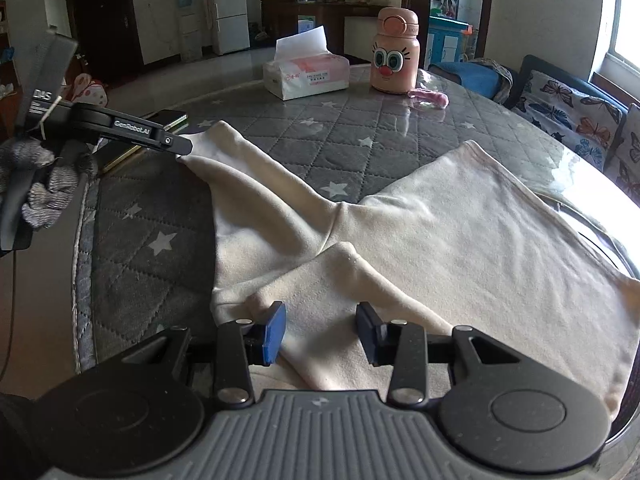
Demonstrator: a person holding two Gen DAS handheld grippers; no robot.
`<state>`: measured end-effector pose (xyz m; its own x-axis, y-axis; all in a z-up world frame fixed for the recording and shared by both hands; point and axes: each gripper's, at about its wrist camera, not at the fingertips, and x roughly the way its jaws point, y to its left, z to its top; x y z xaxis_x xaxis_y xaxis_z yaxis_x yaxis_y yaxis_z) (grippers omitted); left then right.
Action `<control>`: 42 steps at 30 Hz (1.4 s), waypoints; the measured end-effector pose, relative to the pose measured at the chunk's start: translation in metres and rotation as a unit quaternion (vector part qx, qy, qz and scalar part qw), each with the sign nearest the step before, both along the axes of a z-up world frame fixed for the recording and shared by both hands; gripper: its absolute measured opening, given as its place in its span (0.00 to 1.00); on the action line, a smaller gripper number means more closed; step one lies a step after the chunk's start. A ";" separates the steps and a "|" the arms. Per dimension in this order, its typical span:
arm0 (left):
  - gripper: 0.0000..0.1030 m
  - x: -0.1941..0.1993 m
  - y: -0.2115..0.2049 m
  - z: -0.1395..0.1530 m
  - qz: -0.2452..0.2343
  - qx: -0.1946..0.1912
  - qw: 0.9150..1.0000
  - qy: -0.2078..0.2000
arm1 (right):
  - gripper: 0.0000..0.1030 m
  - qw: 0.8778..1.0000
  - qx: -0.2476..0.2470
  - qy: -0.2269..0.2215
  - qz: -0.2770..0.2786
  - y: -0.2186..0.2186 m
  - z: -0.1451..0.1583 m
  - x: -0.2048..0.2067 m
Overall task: Fold clothes
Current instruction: 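Grasp the other sleeve with the left gripper and lift it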
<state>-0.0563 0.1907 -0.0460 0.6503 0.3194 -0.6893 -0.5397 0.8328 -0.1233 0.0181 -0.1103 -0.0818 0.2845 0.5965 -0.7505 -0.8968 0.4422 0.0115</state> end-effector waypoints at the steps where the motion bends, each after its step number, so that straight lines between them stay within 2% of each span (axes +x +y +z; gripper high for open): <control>1: 0.42 0.001 0.001 -0.001 0.001 0.001 1.000 0.000 | 0.38 1.000 0.000 0.001 -0.001 0.000 0.000 0.001; 2: 0.41 0.002 0.001 -0.001 0.003 0.002 1.000 0.000 | 0.38 1.000 0.001 0.002 -0.001 -0.001 0.000 0.001; 4: 0.32 0.004 0.003 -0.003 0.005 0.003 1.000 -0.001 | 0.38 1.000 0.002 0.003 -0.002 0.000 0.000 0.002; 6: 0.13 0.006 0.003 -0.004 0.006 0.010 1.000 0.000 | 0.38 1.000 0.003 0.003 -0.003 0.000 -0.001 0.002; 8: 0.06 0.009 0.006 -0.003 0.006 0.015 1.000 -0.004 | 0.38 1.000 0.004 0.004 -0.005 0.000 -0.001 0.003; 13: 0.05 0.021 0.011 0.025 0.006 0.051 0.998 -0.046 | 0.38 1.000 0.008 0.004 -0.012 -0.002 0.000 0.005; 19: 0.05 0.036 -0.014 0.069 -0.042 0.096 0.989 -0.103 | 0.38 1.000 0.010 0.001 -0.012 0.000 -0.002 0.005; 25: 0.05 0.035 -0.043 0.089 -0.081 0.097 0.983 -0.131 | 0.38 1.000 0.014 0.000 -0.013 0.001 -0.004 0.005; 30: 0.05 0.030 -0.077 0.114 -0.134 0.100 0.971 -0.171 | 0.38 0.999 0.026 0.003 -0.023 -0.009 0.005 0.008; 35: 0.05 0.028 -0.130 0.137 -0.216 0.100 0.948 -0.212 | 0.38 0.998 0.040 0.010 -0.050 -0.034 0.017 0.012; 42: 0.05 0.037 -0.189 0.118 -0.325 0.082 0.924 -0.185 | 0.39 0.994 0.045 0.012 -0.101 -0.084 0.023 0.011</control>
